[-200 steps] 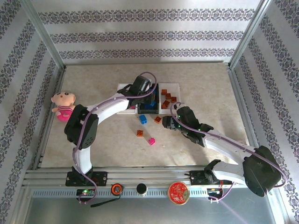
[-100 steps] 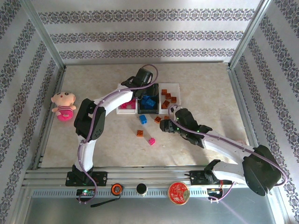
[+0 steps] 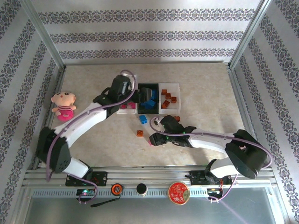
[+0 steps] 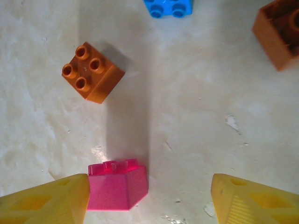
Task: Sort the legos into containers by color
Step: Pick up the lego from the bottom-center of the table.
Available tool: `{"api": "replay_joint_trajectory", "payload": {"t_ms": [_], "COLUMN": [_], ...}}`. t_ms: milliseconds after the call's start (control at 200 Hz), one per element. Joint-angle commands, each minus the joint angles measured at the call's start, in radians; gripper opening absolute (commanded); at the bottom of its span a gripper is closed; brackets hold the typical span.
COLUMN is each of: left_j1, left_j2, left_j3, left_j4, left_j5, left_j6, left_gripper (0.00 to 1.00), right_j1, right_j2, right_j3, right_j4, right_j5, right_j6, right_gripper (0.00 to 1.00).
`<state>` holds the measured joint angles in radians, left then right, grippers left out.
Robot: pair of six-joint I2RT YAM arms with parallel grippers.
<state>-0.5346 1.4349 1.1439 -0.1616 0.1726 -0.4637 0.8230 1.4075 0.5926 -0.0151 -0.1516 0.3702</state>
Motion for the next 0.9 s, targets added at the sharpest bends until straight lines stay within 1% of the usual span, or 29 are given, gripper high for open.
{"api": "replay_joint_trajectory", "payload": {"t_ms": [0, 115, 185, 210, 380, 460, 635, 839, 894], "left_j1": [0.003, 0.005, 0.005, 0.005, 0.005, 0.004, 0.005, 0.004, 0.004], "left_j2": [-0.099, -0.222, -0.298, -0.322, -0.448, -0.494, -0.557, -0.600, -0.616], "left_j3": [-0.113, -0.233, -0.296, -0.315, -0.425, -0.463, -0.513, -0.553, -0.564], "left_j4": [0.019, -0.015, -0.025, -0.032, -0.073, -0.092, -0.139, -0.180, -0.185], "left_j5": [-0.047, -0.088, -0.101, -0.103, -0.146, -0.169, -0.204, -0.260, -0.267], "left_j6": [-0.020, -0.031, -0.042, -0.045, -0.064, -0.073, -0.090, -0.101, -0.109], "left_gripper": [0.91, 0.92, 0.96, 1.00, 1.00, 1.00, 1.00, 1.00, 1.00], "right_j1": [0.015, 0.036, 0.049, 0.054, 0.088, 0.097, 0.103, 0.103, 0.102], "right_j2": [0.025, 0.040, 0.045, 0.047, 0.087, 0.112, 0.137, 0.120, 0.106], "right_j3": [0.038, 0.048, 0.050, 0.051, 0.066, 0.072, 0.078, 0.102, 0.115], "right_j4": [-0.014, -0.022, -0.025, -0.026, -0.040, -0.040, -0.035, -0.032, -0.030], "right_j5": [-0.006, -0.009, -0.012, -0.012, 0.010, 0.015, 0.011, -0.017, -0.029], "right_j6": [-0.030, -0.037, -0.038, -0.037, -0.036, -0.035, -0.037, -0.054, -0.058], "right_gripper": [0.70, 0.70, 0.70, 0.70, 0.70, 0.68, 0.58, 0.37, 0.33]}}
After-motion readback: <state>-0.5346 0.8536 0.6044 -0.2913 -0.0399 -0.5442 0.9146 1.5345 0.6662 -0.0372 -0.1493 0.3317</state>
